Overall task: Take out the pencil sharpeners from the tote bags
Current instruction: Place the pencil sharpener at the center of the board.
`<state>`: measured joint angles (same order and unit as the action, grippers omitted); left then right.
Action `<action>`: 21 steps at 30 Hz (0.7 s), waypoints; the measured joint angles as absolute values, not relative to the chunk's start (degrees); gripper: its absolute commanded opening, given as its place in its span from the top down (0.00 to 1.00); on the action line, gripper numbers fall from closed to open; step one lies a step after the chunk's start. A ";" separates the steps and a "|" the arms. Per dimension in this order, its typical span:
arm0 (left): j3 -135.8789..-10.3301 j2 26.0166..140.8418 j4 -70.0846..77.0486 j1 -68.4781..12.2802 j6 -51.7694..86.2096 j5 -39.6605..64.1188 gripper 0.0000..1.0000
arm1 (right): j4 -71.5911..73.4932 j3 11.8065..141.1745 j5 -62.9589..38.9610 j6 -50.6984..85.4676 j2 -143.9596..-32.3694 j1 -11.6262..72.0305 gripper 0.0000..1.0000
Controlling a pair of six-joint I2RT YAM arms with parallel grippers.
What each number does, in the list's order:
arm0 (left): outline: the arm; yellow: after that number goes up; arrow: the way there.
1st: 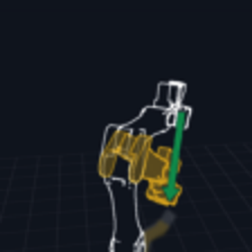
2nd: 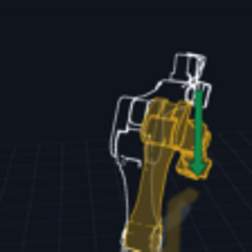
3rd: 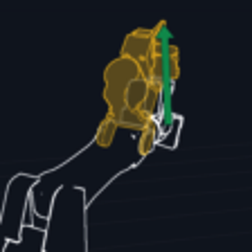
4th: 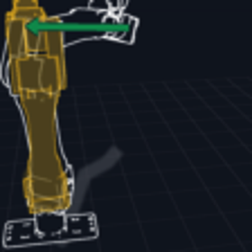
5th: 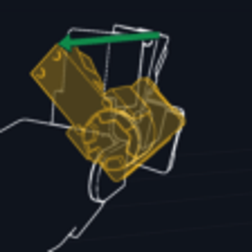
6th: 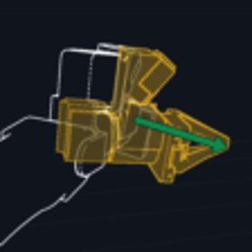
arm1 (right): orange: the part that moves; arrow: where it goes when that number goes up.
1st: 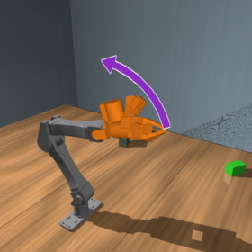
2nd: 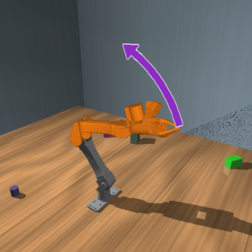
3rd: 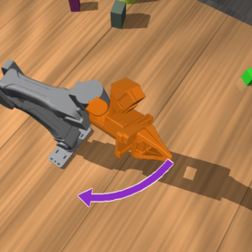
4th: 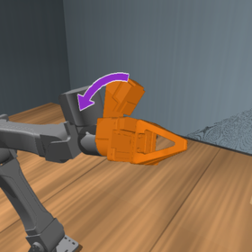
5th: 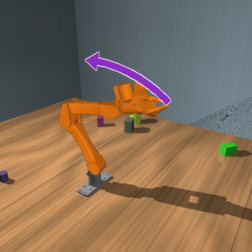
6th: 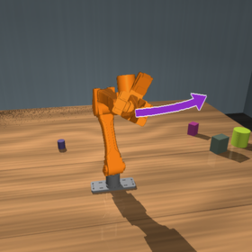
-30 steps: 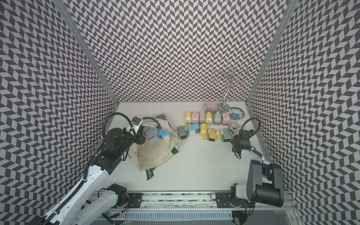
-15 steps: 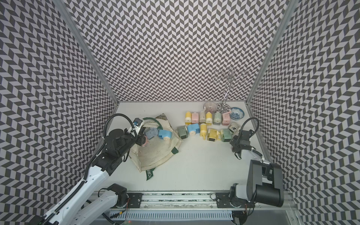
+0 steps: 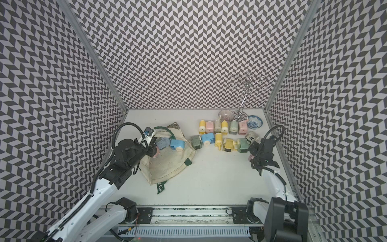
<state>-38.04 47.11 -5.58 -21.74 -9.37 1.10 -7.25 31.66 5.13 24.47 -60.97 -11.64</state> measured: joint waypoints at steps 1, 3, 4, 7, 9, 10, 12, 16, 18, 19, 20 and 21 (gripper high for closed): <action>-38.04 47.11 -5.58 -21.74 -9.37 1.10 1.00 | -7.42 31.68 4.56 24.38 -59.66 -11.33 0.16; -38.04 47.11 -5.58 -21.71 -9.37 1.13 1.00 | -7.51 31.70 3.60 24.18 -57.47 -10.55 0.17; -38.04 47.11 -5.58 -21.71 -9.37 1.13 1.00 | -7.49 31.70 3.27 24.16 -56.80 -10.09 0.17; -38.04 47.11 -5.58 -21.71 -9.37 1.13 1.00 | -7.49 31.70 2.04 24.16 -55.11 -7.53 0.18; -38.04 47.11 -5.58 -21.71 -9.39 1.10 1.00 | -7.53 31.70 1.39 23.99 -54.24 -5.13 0.18; -38.04 47.11 -5.58 -21.71 -9.39 1.13 1.00 | -7.57 31.70 1.28 23.83 -53.78 -3.79 0.18; -38.04 47.11 -5.58 -21.71 -9.39 1.13 1.00 | -7.75 31.73 1.21 23.49 -52.47 -0.58 0.19; -38.04 47.11 -5.61 -21.63 -9.39 1.17 1.00 | -7.46 31.73 0.12 23.14 -49.52 5.48 0.21; -38.04 47.07 -5.61 -21.61 -9.37 1.15 1.00 | -7.29 31.81 -1.06 22.72 -48.64 8.29 0.23; -38.04 46.96 -5.65 -21.61 -9.37 1.15 1.00 | -7.38 32.03 -2.02 22.28 -48.53 9.52 0.23; -38.04 46.76 -5.72 -21.61 -9.39 1.10 1.00 | -7.44 32.36 -3.11 21.85 -48.56 11.00 0.24; -38.06 46.61 -5.82 -21.61 -9.39 1.06 1.00 | -7.33 32.53 -3.90 21.67 -48.56 12.16 0.25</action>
<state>-38.06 46.61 -5.82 -21.61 -9.39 1.06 -7.33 32.53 -3.90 21.67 -48.56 12.16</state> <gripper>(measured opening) 0.048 0.762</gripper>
